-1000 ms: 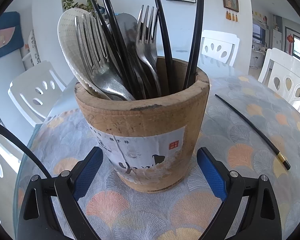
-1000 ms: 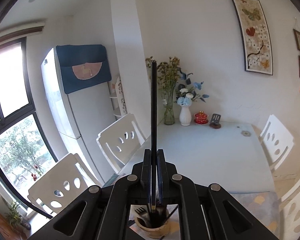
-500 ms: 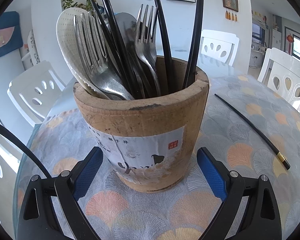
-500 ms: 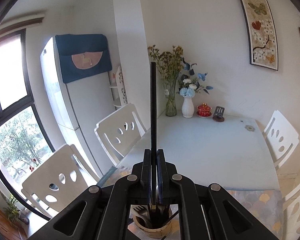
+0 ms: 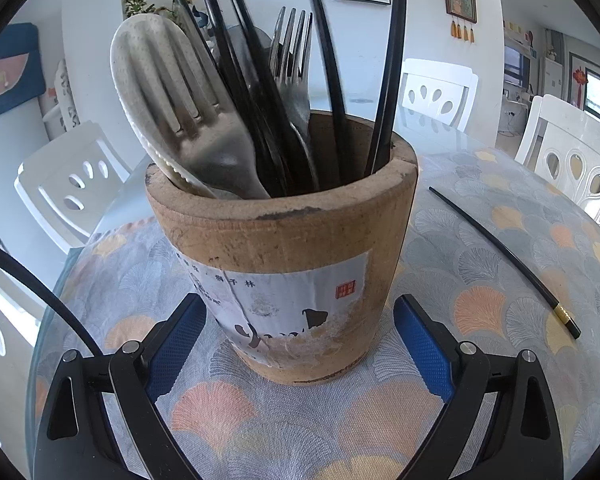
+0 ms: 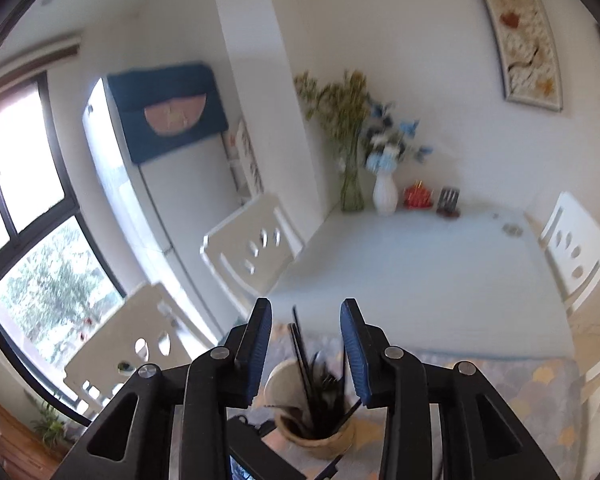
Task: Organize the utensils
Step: 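Lower the chopstick into the holder and open the right gripper, then move the right gripper to the remaining black chopstick and grasp it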
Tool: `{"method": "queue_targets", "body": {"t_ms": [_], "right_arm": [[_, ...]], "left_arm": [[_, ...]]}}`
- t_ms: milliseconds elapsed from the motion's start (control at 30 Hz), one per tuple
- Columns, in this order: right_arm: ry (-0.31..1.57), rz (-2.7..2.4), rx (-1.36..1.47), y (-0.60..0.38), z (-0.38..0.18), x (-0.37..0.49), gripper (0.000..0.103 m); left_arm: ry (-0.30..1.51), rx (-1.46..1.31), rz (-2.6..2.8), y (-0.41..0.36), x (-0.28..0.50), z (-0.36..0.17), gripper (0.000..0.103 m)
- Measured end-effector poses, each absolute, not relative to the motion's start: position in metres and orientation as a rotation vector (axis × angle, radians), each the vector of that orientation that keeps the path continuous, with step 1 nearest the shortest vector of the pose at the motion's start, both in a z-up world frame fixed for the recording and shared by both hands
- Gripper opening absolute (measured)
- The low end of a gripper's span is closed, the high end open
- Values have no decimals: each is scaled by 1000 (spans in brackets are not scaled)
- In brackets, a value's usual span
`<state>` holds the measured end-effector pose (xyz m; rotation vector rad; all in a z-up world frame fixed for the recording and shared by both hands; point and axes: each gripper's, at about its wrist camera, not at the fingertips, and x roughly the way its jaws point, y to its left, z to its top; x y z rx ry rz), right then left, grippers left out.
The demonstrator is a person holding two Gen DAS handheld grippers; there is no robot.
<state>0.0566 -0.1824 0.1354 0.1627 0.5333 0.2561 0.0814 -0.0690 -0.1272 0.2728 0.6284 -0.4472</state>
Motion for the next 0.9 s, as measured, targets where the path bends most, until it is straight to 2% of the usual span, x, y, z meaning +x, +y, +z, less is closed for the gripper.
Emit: {"method": "queue_targets", "body": {"t_ms": [33, 100, 200, 300, 367, 733, 900], "right_arm": [[502, 240, 169, -188, 143, 49, 47], [447, 205, 181, -200, 156, 35, 54], [397, 164, 181, -216, 171, 16, 56], [406, 109, 169, -231, 172, 5, 67], [447, 70, 165, -240, 162, 4, 68], [1027, -16, 300, -279, 6, 58, 67], [1220, -5, 285, -275, -59, 76, 67]], "left_arm": [[628, 273, -447, -69, 81, -127, 95], [628, 273, -447, -69, 81, -127, 95], [628, 274, -447, -69, 81, -127, 95], [628, 273, -447, -69, 82, -127, 95], [628, 274, -447, -69, 82, -127, 95], [626, 278, -446, -68, 81, -128, 95], [626, 279, -446, -69, 81, -128, 95]]}}
